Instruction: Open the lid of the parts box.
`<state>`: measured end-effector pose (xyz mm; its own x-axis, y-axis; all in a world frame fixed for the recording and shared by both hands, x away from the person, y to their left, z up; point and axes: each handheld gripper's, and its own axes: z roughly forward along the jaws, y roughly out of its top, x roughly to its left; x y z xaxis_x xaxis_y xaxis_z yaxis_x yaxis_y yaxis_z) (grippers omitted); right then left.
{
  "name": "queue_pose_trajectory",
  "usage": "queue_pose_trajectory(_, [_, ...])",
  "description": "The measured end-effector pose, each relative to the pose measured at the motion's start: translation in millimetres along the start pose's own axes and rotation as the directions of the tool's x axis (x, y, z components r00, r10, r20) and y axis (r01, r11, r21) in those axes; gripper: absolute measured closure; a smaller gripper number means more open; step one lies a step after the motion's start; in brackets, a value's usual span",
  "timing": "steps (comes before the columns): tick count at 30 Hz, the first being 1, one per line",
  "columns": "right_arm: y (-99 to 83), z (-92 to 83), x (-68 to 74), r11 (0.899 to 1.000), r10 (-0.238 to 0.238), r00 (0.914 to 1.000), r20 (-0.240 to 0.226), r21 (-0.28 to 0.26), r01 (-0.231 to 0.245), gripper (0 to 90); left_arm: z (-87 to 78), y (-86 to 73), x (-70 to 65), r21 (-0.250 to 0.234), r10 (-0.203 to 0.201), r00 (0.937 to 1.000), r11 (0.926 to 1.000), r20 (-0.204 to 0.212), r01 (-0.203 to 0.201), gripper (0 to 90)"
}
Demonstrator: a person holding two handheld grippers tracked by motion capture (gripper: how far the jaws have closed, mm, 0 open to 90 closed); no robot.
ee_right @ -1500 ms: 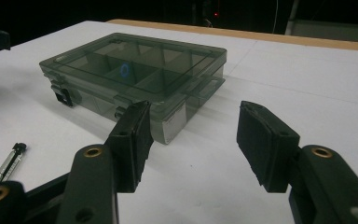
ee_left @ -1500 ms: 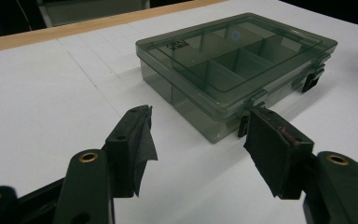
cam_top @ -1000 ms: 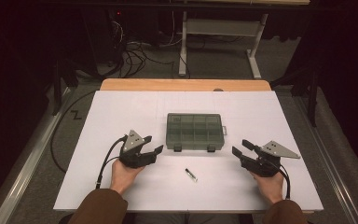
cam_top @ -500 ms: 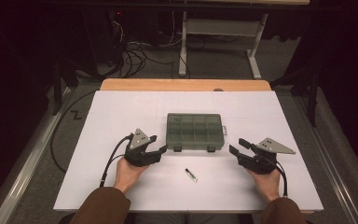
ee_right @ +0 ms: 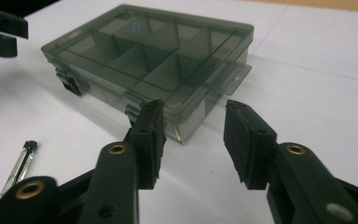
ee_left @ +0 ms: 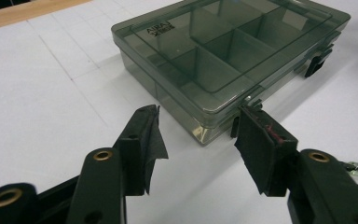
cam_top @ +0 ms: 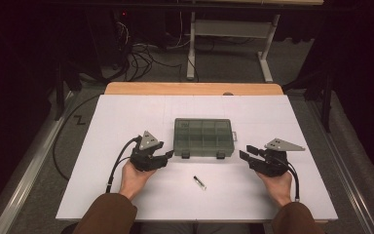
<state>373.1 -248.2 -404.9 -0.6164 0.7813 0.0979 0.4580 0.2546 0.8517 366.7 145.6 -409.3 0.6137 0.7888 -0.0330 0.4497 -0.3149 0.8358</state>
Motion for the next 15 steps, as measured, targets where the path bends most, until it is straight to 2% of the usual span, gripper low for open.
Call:
queue_pose_trajectory(2, [1.0, 1.0, -0.7, 1.000, -0.006, 1.0000, -0.004, 0.017, 0.006, 62.3, -0.4, 0.9, 0.6, 0.008, 0.003, 1.0000, 1.0000, 0.000, -0.003, 51.0])
queue_pose_trajectory(3, [2.5, 3.2, -1.2, 0.999, -0.013, 0.9999, -0.004, 0.051, 0.013, 65.7, -1.4, 2.6, 1.5, 0.020, 0.013, 0.9999, 0.9997, 0.007, -0.013, 52.0])
queue_pose_trajectory(7, [6.5, 8.0, -1.5, 0.991, -0.031, 0.9995, -0.007, 0.129, 0.031, 74.3, -2.0, 8.3, 4.0, 0.062, 0.010, 0.9999, 0.9980, 0.008, -0.010, 55.8])
queue_pose_trajectory(8, [6.5, 8.0, -1.5, 0.991, -0.031, 0.9995, -0.007, 0.129, 0.031, 74.3, -2.0, 8.3, 4.0, 0.062, 0.010, 0.9999, 0.9980, 0.008, -0.010, 56.8])
queue_pose_trajectory(9, [8.4, 10.1, -0.6, 0.987, -0.044, 0.9989, -0.013, 0.157, 0.046, 77.5, -1.8, 10.0, 5.1, 0.081, 0.008, 1.0000, 0.9967, -0.001, -0.008, 57.6])
queue_pose_trajectory(10, [8.4, 10.1, -0.6, 0.987, -0.044, 0.9989, -0.013, 0.157, 0.046, 77.5, -0.9, 12.0, 6.7, 0.098, -0.004, 1.0000, 0.9951, -0.003, 0.004, 57.6])
queue_pose_trajectory(11, [10.7, 12.4, 0.4, 0.981, -0.060, 0.9980, -0.022, 0.182, 0.063, 80.6, -0.2, 14.3, 7.8, 0.117, -0.011, 0.9999, 0.9930, 0.002, 0.010, 59.6])
queue_pose_trajectory(14, [13.6, 15.7, 1.6, 0.973, -0.085, 0.9959, -0.032, 0.213, 0.090, 84.4, 1.0, 17.1, 6.6, 0.141, 0.006, 1.0000, 0.9900, -0.006, -0.005, 61.5])
queue_pose_trajectory(15, [13.6, 15.7, 1.6, 0.973, -0.085, 0.9959, -0.032, 0.213, 0.090, 84.4, 2.0, 18.4, 5.9, 0.152, 0.013, 0.9999, 0.9883, -0.006, -0.012, 61.5])
